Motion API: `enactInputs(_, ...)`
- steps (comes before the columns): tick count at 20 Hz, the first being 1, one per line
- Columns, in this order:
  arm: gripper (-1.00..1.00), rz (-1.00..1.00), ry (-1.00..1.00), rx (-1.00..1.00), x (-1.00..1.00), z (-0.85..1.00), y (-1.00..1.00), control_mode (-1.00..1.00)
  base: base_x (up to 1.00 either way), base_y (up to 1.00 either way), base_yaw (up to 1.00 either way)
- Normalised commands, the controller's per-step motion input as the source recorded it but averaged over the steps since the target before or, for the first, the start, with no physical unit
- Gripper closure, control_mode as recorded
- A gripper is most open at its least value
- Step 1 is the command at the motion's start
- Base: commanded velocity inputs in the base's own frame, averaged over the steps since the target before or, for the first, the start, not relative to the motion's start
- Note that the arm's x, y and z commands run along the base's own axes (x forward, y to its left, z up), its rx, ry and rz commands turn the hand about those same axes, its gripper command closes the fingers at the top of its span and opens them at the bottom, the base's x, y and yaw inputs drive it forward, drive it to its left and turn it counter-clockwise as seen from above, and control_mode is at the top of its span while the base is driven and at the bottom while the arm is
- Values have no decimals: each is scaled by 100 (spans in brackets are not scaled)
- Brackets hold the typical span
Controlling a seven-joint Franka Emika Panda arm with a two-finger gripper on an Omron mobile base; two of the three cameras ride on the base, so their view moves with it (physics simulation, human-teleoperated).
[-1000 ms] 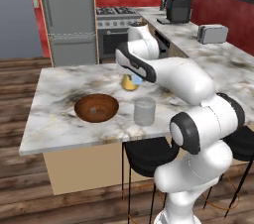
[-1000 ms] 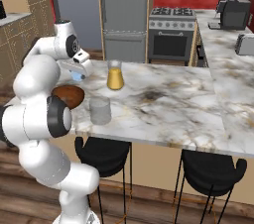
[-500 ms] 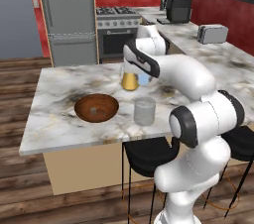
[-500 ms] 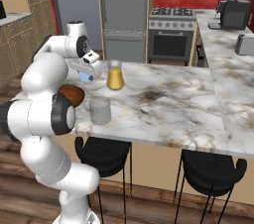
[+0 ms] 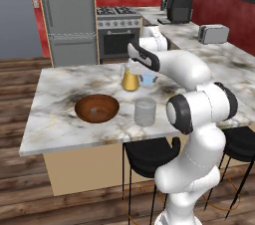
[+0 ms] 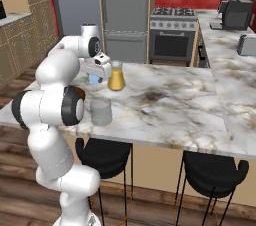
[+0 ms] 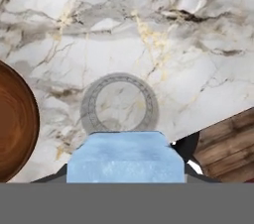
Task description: There are two ice cubes in the ice bowl. Place both ice cubes in the glass cup.
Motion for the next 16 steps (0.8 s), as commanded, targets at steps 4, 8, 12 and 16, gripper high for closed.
enactInputs(4,100,0,12,0,21,-43,0,-100,0,0,0)
enactInputs(8,100,0,4,0,6,-48,0,-100,0,0,0)
enactInputs(12,100,0,0,0,0,-42,0,-100,0,0,0)
enactInputs(16,100,3,0,0,0,-40,0,-100,0,0,0)
